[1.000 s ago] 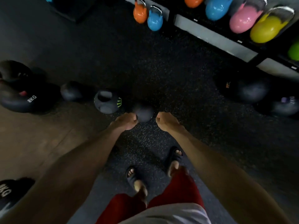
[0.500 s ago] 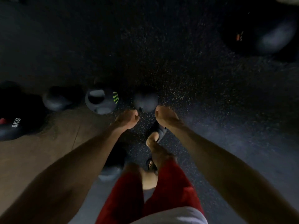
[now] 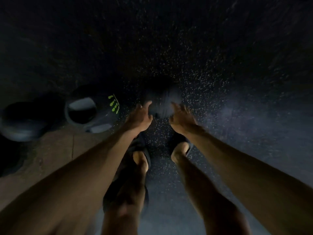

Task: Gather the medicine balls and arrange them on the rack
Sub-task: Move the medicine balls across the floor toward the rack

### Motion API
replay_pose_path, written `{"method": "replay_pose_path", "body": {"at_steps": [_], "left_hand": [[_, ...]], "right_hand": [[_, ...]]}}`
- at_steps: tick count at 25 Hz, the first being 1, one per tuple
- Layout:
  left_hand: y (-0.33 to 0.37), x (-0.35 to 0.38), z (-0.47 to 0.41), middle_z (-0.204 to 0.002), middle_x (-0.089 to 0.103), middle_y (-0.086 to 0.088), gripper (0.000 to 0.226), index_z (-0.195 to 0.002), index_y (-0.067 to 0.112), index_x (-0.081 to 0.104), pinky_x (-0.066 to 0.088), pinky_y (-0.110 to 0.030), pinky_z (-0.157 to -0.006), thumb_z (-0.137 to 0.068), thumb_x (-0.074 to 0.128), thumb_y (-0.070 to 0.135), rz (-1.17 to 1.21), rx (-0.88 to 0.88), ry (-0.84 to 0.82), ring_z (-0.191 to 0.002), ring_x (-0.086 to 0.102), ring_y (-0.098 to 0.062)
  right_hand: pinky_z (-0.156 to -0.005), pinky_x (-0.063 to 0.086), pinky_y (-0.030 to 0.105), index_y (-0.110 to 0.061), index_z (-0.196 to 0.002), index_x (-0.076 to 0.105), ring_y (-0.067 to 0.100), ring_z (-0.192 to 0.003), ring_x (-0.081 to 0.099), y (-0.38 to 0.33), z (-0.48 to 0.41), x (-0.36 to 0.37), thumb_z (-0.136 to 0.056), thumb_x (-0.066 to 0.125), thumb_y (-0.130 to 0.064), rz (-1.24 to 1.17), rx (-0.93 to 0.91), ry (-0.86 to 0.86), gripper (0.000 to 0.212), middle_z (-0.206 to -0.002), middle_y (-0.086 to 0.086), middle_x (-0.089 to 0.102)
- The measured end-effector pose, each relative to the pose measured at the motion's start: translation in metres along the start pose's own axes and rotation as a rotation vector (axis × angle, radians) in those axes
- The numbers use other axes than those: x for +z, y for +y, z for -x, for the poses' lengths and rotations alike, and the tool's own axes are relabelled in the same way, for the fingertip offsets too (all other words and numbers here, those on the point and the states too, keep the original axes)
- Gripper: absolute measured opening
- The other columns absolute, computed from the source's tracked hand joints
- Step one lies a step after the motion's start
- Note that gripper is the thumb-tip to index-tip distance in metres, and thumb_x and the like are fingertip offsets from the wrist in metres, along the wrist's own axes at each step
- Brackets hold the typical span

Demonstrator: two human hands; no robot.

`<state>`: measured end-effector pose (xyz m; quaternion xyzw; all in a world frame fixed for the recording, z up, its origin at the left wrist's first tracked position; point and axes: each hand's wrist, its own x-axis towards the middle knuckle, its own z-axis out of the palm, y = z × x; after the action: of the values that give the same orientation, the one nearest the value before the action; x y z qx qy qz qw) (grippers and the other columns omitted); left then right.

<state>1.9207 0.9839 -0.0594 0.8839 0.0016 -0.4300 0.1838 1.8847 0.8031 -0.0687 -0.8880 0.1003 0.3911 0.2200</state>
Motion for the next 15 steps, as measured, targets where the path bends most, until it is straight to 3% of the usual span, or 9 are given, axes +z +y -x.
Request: {"method": "replay_pose_path", "body": {"at_steps": [2, 4, 7, 11, 15], "left_hand": [[-0.024, 0.02, -0.047, -0.148, 0.035, -0.016, 0.073, -0.157, 0.035, 0.012, 0.046, -0.046, -0.097, -0.099, 0.056, 0.029, -0.035, -0.034, 0.001, -0.126, 0.051, -0.037], [-0.038, 0.038, -0.087, -0.154, 0.029, -0.016, 0.083, -0.158, 0.038, 0.002, 0.04, -0.052, -0.105, -0.098, 0.059, 0.03, -0.087, -0.034, -0.002, -0.135, 0.042, -0.038], [-0.043, 0.055, -0.125, -0.163, 0.018, -0.016, 0.088, -0.158, 0.039, -0.006, 0.028, -0.056, -0.114, -0.098, 0.059, 0.037, -0.089, 0.07, 0.097, -0.146, 0.027, -0.037], [-0.038, 0.057, -0.165, -0.163, 0.02, -0.017, 0.073, -0.158, 0.042, 0.007, 0.023, -0.056, -0.118, -0.097, 0.044, 0.061, 0.051, 0.303, 0.319, -0.149, 0.023, -0.034], [-0.004, 0.062, -0.193, -0.167, -0.001, -0.014, 0.094, -0.157, 0.041, 0.004, 0.012, -0.057, -0.121, -0.084, 0.049, 0.077, 0.157, 0.379, 0.325, -0.153, 0.002, -0.035]], "right_hand": [[-0.113, 0.029, 0.062, -0.03, -0.159, 0.003, 0.043, -0.149, 0.017, 0.002, -0.041, 0.037, -0.1, 0.049, -0.04, -0.023, 0.054, 0.027, 0.075, -0.165, 0.018, 0.008], [-0.115, 0.02, 0.066, -0.035, -0.158, -0.009, 0.041, -0.153, 0.003, -0.001, -0.075, 0.065, -0.099, 0.048, -0.051, -0.076, 0.093, 0.059, 0.083, -0.166, 0.016, -0.009], [-0.116, 0.019, 0.064, -0.043, -0.153, -0.02, 0.042, -0.153, -0.004, 0.002, -0.11, 0.081, -0.096, 0.044, -0.063, -0.143, 0.117, 0.192, 0.088, -0.164, 0.018, -0.019], [-0.114, 0.022, 0.065, -0.051, -0.153, -0.013, 0.04, -0.153, 0.008, 0.03, -0.149, 0.055, -0.092, 0.028, -0.077, -0.224, 0.11, 0.326, 0.078, -0.168, 0.011, -0.001], [-0.113, 0.031, 0.062, -0.045, -0.156, 0.009, 0.039, -0.144, 0.03, 0.051, -0.195, 0.01, -0.091, 0.025, -0.079, -0.337, 0.181, 0.336, 0.075, -0.161, 0.009, 0.029]]}}
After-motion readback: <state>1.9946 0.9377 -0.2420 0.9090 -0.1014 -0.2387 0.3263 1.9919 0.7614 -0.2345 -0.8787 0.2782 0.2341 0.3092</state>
